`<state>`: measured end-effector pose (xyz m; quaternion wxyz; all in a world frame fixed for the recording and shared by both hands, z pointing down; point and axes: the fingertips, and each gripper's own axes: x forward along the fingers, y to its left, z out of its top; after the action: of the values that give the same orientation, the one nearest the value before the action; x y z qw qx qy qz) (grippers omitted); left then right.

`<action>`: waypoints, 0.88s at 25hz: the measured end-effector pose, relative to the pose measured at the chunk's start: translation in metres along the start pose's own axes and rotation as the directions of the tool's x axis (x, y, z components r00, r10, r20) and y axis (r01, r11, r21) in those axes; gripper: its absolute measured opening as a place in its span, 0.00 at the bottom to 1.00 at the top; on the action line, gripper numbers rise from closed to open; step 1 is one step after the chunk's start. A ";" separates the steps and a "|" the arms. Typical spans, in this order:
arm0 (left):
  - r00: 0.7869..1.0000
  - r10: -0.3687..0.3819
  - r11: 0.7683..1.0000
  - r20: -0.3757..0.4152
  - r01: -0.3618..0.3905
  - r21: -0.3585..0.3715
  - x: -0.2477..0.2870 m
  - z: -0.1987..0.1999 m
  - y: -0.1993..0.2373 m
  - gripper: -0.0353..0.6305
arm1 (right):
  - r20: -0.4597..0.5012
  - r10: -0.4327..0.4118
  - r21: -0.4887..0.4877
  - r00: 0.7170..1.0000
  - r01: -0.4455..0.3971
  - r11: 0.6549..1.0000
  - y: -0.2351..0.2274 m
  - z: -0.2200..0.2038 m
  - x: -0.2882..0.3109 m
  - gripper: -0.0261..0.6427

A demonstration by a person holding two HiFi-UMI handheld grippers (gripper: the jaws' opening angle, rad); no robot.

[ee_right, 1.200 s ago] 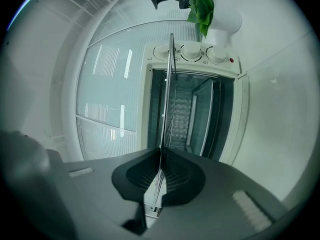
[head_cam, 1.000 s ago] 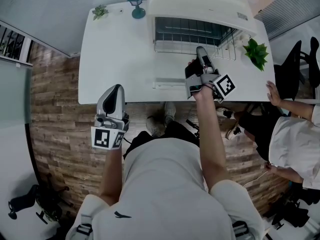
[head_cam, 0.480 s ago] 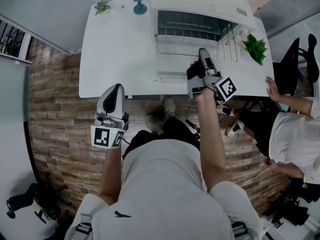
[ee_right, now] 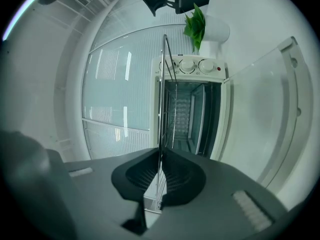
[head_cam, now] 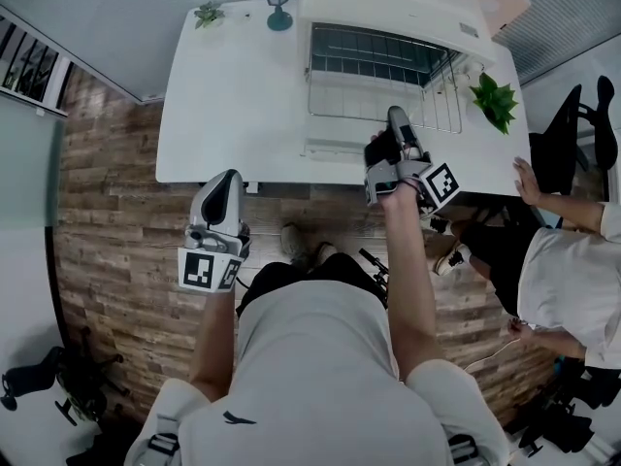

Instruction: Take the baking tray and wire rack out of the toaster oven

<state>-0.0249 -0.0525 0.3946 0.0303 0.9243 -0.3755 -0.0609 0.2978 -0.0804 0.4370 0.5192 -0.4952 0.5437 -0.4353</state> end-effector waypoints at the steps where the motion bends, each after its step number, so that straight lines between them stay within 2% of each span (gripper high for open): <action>1: 1.000 0.007 1.000 0.001 -0.007 0.000 -0.001 0.001 -0.002 0.06 | -0.006 0.001 -0.001 1.000 -0.001 1.000 0.001 0.000 -0.001 0.06; 8: 0.999 0.052 0.999 0.009 -0.052 -0.014 -0.020 -0.002 -0.023 0.06 | -0.056 0.044 -0.013 0.997 -0.044 0.999 0.007 0.001 -0.031 0.04; 14: 0.997 0.079 0.997 0.002 -0.079 -0.020 -0.038 -0.008 -0.039 0.06 | -0.068 -0.009 0.049 0.998 0.013 0.999 -0.006 -0.005 -0.051 0.06; 22: 0.992 0.126 0.992 0.010 -0.126 -0.009 -0.061 -0.006 -0.046 0.06 | -0.118 0.020 0.068 0.993 -0.012 0.998 -0.008 -0.021 -0.063 0.04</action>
<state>-0.0363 0.0230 0.4014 0.0360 0.8983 -0.4329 -0.0655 0.2761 -0.0199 0.4546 0.5059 -0.4464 0.5624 -0.4780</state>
